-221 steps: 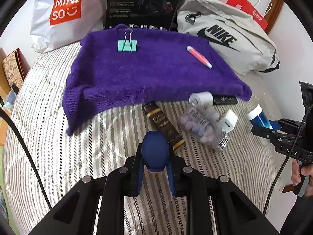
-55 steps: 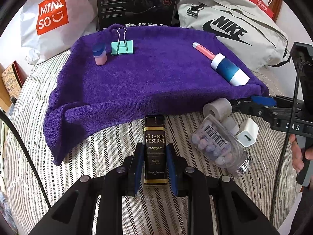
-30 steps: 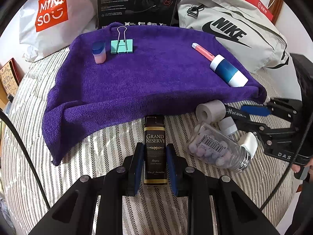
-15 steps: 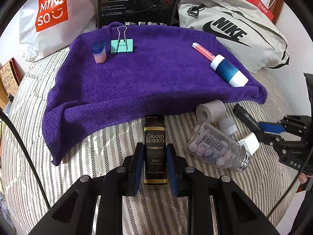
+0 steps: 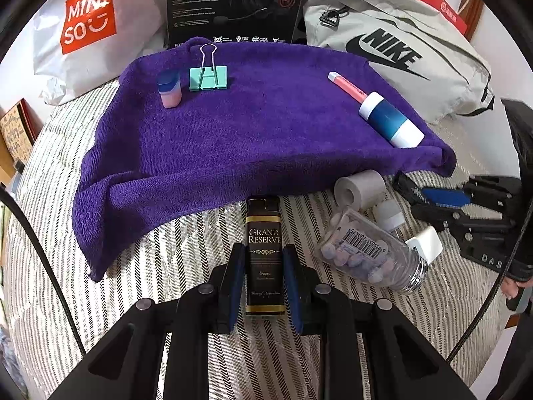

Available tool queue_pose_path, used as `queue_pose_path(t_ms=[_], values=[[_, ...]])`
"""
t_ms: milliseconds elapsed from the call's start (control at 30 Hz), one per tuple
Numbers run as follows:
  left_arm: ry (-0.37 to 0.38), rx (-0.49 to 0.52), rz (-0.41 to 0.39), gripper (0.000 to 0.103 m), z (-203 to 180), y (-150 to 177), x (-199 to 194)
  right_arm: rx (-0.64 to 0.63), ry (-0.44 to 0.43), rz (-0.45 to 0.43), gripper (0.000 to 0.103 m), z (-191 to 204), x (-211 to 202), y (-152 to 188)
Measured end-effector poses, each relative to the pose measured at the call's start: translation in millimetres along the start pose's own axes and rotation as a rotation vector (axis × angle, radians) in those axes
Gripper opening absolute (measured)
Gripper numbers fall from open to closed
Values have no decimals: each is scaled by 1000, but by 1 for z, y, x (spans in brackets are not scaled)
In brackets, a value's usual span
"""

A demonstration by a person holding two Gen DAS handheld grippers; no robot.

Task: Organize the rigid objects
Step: 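Lower the right gripper onto the black Horizon case and close it, then carry the Grand Reserve bottle onto the towel with left while right sets the Horizon case there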

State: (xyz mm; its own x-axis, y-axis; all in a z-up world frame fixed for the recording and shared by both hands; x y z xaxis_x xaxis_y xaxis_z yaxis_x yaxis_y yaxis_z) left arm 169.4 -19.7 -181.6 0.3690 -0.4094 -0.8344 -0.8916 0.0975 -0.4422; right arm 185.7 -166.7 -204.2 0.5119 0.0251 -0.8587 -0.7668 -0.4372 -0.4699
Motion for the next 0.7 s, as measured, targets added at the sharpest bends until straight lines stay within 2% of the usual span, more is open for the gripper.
queue_pose_path(t_ms=[67, 267, 433, 567, 633, 700], values=[[5, -1, 3, 23, 1, 2, -2, 16, -10, 9, 24, 0, -1, 1], [-31, 29, 7, 23, -2, 4, -2, 70, -14, 51, 23, -10, -11, 18], [-83, 72, 16, 23, -5, 4, 0, 53, 34, 54, 24, -7, -12, 28], [-76, 59, 18, 23, -5, 4, -1, 10, 85, 44, 23, -3, -15, 29], [-59, 48, 19, 23, -5, 5, -4, 27, 67, 56, 22, -5, -15, 30], [-39, 37, 9, 23, -6, 6, -10, 75, 6, 86, 23, -10, -15, 31]])
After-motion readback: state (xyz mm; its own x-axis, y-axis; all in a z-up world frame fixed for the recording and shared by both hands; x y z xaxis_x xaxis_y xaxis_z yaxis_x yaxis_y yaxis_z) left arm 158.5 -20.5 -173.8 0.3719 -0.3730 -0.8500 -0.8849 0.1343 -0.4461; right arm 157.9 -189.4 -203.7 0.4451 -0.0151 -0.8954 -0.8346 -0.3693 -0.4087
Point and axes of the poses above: each gripper's, at about its wrist camera, not at the fingertips, and x roughly the way its jaws point, z to its left, y to its underside, the point moved 9 cm from there along x, roughly the way its jaws point, and after that the axes turned 14 degrees about y, right-handed, at the moved point
